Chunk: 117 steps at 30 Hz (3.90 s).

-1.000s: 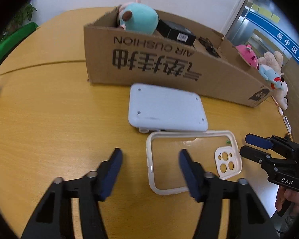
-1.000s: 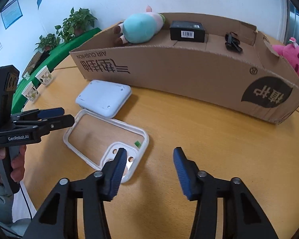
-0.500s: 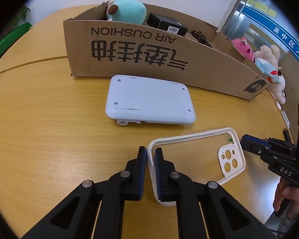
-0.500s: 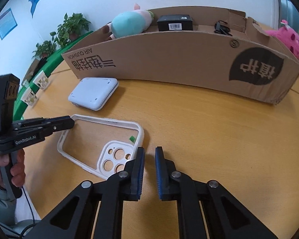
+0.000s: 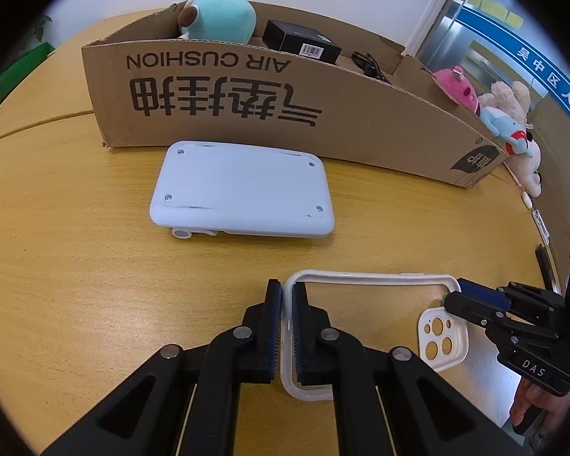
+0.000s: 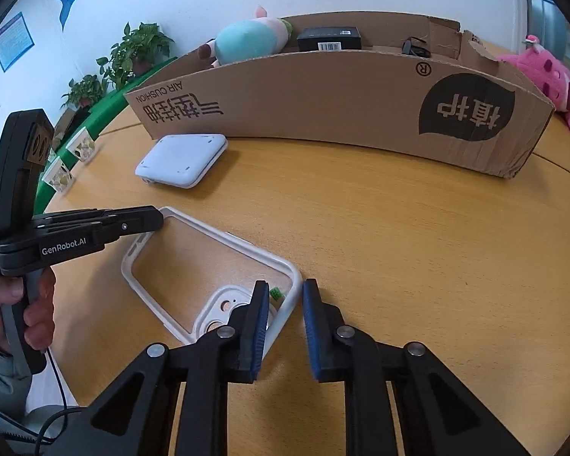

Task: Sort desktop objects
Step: 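Close both grippers on the rim of the clear phone case and lift, then carry the phone case into the box and open both grippers, then withdraw both grippers and lower them onto the white rectangular device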

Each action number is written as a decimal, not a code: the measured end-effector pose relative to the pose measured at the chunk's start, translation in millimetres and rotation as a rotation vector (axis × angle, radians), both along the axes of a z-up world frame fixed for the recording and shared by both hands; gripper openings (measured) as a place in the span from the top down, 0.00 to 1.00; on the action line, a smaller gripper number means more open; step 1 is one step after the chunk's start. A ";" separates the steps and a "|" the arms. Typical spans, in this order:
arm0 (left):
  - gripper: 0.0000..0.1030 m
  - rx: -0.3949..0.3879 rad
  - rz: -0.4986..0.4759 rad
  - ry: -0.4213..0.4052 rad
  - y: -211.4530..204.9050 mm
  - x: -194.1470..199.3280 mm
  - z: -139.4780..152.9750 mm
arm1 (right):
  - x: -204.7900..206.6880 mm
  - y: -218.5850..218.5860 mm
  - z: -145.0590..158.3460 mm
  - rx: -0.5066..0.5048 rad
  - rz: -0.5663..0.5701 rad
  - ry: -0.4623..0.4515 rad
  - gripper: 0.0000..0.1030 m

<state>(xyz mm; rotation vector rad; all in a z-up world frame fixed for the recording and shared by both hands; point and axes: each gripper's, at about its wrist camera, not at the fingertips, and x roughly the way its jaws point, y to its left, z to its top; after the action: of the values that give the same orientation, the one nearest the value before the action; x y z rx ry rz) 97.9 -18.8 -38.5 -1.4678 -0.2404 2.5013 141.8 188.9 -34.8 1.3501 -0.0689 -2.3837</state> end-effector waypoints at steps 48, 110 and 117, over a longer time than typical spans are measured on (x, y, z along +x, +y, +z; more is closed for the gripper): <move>0.95 -0.204 0.132 0.098 -76.4 -196.3 75.7 | -245.0 -88.3 60.1 -0.121 0.040 0.004 0.85; 0.22 -0.187 0.147 0.653 -7.0 -33.1 138.8 | -50.2 -48.8 148.2 0.141 -0.152 0.580 0.00; 0.22 -0.192 0.120 0.544 -25.0 -28.3 104.8 | -40.3 -40.5 110.9 0.077 -0.107 0.458 0.00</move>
<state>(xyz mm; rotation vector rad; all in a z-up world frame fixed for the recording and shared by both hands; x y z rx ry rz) 69.6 -43.8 66.3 -0.7893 0.0110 2.9698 101.5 148.3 76.1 0.8172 0.0821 -2.7496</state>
